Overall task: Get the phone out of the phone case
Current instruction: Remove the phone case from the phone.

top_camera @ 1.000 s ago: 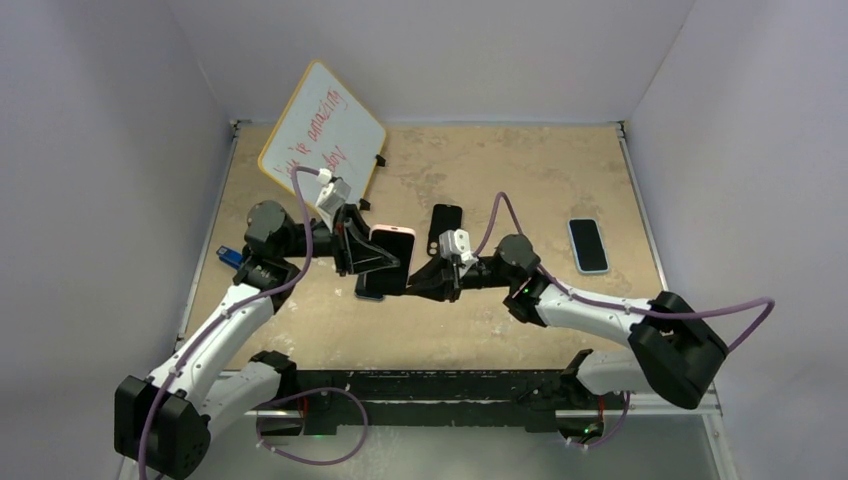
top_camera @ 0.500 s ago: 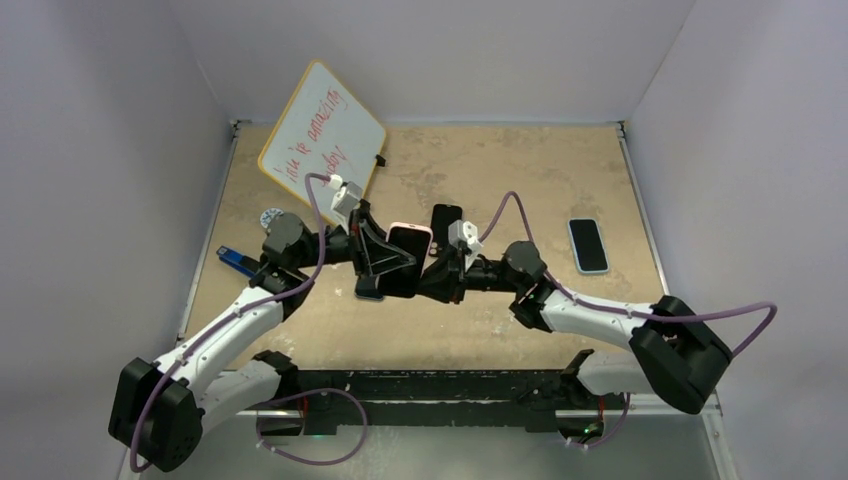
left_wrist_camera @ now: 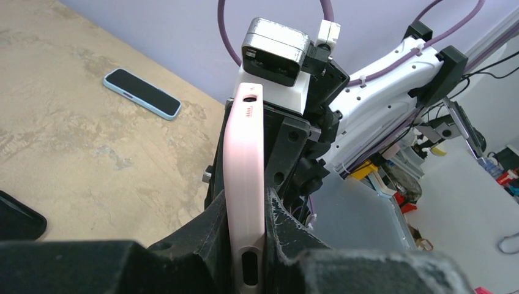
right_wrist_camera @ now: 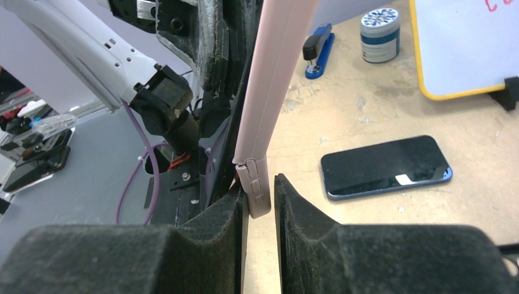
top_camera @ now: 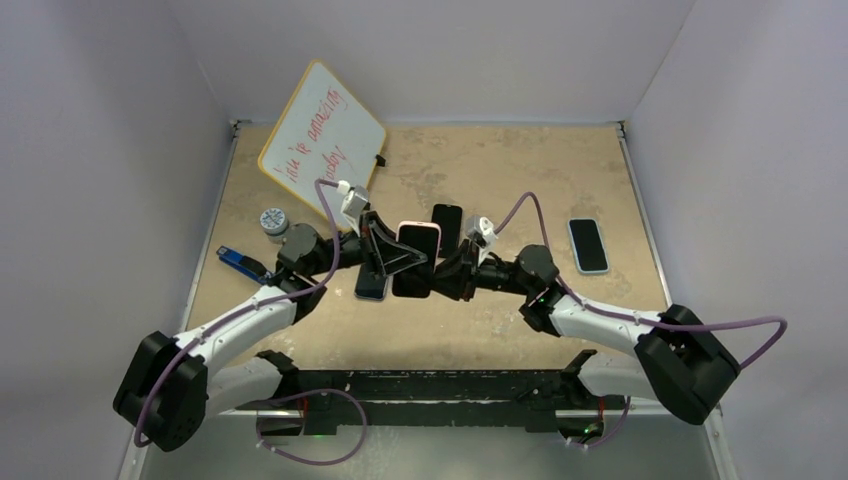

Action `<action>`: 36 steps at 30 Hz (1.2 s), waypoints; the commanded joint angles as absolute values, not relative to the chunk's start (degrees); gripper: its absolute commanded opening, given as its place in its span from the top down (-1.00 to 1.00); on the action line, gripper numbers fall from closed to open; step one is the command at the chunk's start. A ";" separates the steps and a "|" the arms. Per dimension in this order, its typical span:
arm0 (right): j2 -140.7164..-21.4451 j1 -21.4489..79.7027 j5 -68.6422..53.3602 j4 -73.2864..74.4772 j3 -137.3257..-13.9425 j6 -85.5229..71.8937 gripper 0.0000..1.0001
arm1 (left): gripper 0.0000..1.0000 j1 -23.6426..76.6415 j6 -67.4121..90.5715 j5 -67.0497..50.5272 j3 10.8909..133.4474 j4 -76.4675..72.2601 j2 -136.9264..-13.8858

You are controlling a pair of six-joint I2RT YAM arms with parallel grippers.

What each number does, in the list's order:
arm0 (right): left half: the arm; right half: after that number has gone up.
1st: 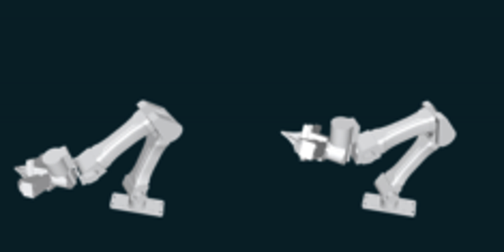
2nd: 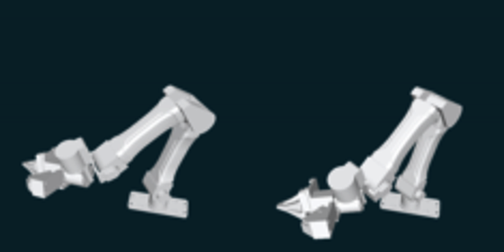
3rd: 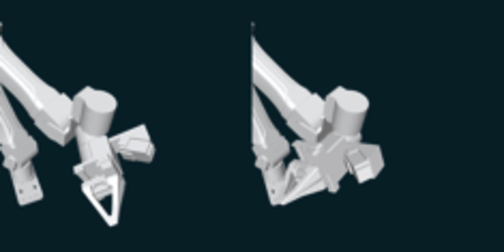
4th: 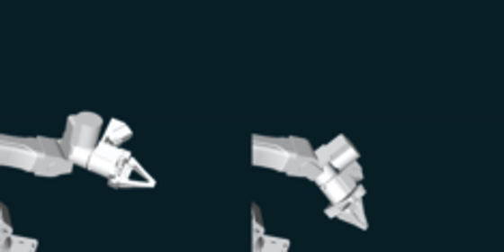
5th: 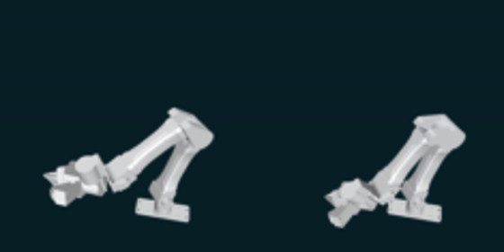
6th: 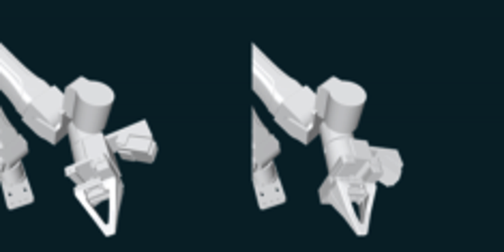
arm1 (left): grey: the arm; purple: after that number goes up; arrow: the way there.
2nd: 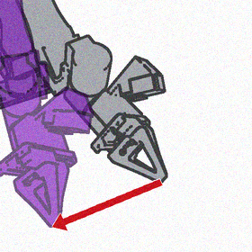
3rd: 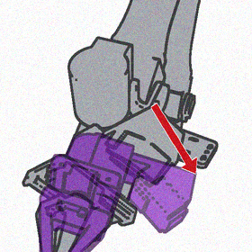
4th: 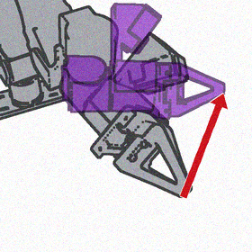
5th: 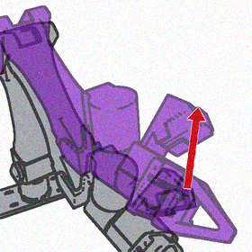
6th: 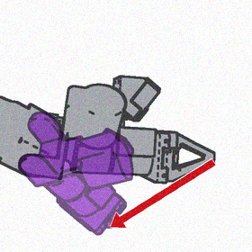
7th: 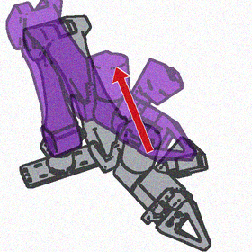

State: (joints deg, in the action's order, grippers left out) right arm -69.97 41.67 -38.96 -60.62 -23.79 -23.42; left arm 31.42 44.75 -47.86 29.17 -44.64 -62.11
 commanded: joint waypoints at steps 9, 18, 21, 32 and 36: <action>-66.66 38.84 -32.95 -81.12 -22.71 -31.23 0.60 | 1.00 35.91 45.29 -45.09 26.90 -40.99 -78.43; -67.32 37.87 -33.01 -78.30 -20.93 -33.08 1.00 | 0.52 35.89 41.84 -37.94 29.34 -34.80 -85.20; -67.97 37.30 -32.12 -75.61 -20.29 -34.12 1.00 | 0.25 35.93 39.13 -34.24 31.02 -29.85 -85.60; -66.71 36.84 -30.84 -64.47 -17.89 -30.96 1.00 | -0.33 35.95 33.67 -21.56 36.33 -16.30 -84.19; -65.64 36.74 -28.35 -56.23 -17.93 -30.46 1.00 | -0.51 36.04 31.58 -15.02 37.31 -10.71 -80.68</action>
